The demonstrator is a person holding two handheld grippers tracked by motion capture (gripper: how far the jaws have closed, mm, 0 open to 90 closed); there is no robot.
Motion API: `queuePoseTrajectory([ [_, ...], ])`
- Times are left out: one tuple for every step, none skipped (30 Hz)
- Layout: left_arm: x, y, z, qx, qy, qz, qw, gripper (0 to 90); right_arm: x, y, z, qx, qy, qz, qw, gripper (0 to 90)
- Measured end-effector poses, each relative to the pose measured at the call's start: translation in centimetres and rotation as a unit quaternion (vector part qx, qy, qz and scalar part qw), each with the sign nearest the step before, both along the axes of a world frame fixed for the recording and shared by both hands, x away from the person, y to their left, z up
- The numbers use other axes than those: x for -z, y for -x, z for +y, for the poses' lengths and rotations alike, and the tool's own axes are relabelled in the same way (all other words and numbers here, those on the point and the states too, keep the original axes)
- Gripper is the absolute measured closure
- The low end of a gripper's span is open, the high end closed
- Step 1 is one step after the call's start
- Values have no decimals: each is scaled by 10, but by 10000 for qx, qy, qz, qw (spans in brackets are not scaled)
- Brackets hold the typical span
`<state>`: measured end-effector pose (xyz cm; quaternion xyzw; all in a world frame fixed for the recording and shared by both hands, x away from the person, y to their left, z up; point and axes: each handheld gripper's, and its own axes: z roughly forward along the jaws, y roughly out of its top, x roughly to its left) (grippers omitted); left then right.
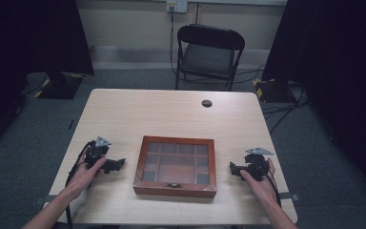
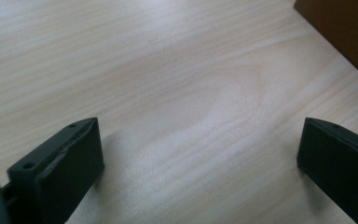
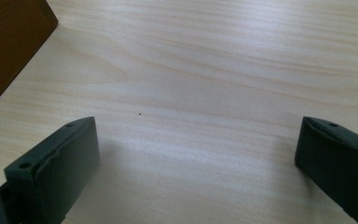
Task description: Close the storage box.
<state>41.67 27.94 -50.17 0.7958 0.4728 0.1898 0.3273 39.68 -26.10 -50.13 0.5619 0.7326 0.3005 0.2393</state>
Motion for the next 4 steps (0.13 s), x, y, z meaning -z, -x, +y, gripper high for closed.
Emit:
queuePoseTrajectory([
  [0,0,0,-22,15,-17,10000,0,0,0,0,18,2,-2,10000,0],
  [0,0,0,-22,15,-17,10000,0,0,0,0,29,2,-2,10000,0],
  [1,1,0,-25,51,-75,10000,0,0,0,1,32,1,-2,10000,0],
  [2,1,0,-27,82,-109,9999,0,0,0,1,32,1,-2,10000,0],
])
